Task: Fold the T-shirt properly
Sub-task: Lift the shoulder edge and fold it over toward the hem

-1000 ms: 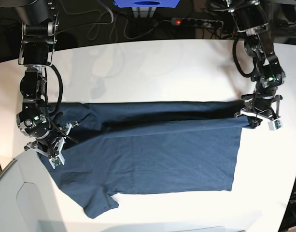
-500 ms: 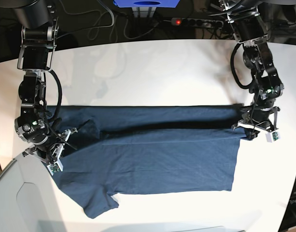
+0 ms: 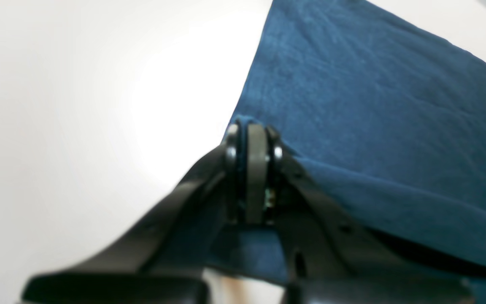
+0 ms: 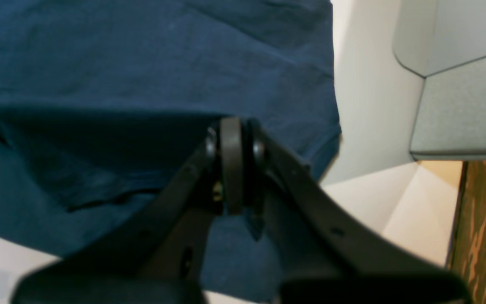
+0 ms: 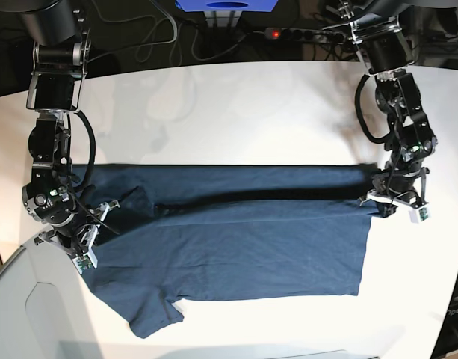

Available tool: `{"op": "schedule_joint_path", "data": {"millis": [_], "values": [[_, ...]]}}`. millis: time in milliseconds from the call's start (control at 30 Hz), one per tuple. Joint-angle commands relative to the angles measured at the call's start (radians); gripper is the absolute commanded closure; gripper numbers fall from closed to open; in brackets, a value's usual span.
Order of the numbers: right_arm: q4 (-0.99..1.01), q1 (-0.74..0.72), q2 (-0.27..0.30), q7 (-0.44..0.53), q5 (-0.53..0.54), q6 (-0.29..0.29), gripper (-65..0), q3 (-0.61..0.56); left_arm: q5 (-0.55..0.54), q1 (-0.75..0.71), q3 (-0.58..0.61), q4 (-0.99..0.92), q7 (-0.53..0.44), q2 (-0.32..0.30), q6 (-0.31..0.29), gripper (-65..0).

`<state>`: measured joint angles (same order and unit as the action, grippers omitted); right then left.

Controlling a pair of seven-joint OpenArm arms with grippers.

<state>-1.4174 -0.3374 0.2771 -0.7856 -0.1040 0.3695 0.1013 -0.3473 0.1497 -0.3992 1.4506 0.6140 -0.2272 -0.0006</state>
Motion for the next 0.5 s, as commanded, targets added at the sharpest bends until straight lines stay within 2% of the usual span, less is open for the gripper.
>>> {"op": "schedule_joint_path", "data": {"millis": [0, 100, 167, 200, 300, 400, 467], "values": [[-0.016, -0.024, 0.011, 0.019, 0.002, 0.006, -0.5, 0.004, -0.005, 0.027, -0.002, 0.012, -0.024, -0.011, 0.001, 0.0], [-0.016, -0.022, 0.011, 0.015, 0.002, 0.006, -1.0, 0.002, -0.005, 0.027, -0.002, 0.011, -0.018, -0.011, 0.001, 0.0], [-0.016, -0.025, 0.011, -0.01, 0.002, 0.006, -5.3, 0.002, -0.005, 0.027, -0.002, 0.011, -0.013, -0.011, 0.006, -0.2], [-0.016, -0.027, 0.011, -0.018, 0.002, 0.006, -9.4, 0.002, -0.005, 0.027, -0.002, 0.012, -0.012, -0.011, 0.007, -3.9], [-0.02, -0.029, 0.011, -0.016, 0.002, 0.007, -27.2, 0.002, -0.005, 0.027, -0.002, 0.023, -0.012, -0.011, 0.009, -18.1], [-0.023, -0.029, 0.011, -0.015, 0.002, 0.007, -38.5, 0.002, -0.005, 0.024, -0.002, 0.025, -0.012, -0.013, 0.009, -22.9], [-0.023, -0.027, 0.012, -0.015, 0.002, 0.007, -39.6, 0.002, -0.005, 0.02, -0.004, 0.045, -0.012, -0.016, 0.009, -23.3]]}}
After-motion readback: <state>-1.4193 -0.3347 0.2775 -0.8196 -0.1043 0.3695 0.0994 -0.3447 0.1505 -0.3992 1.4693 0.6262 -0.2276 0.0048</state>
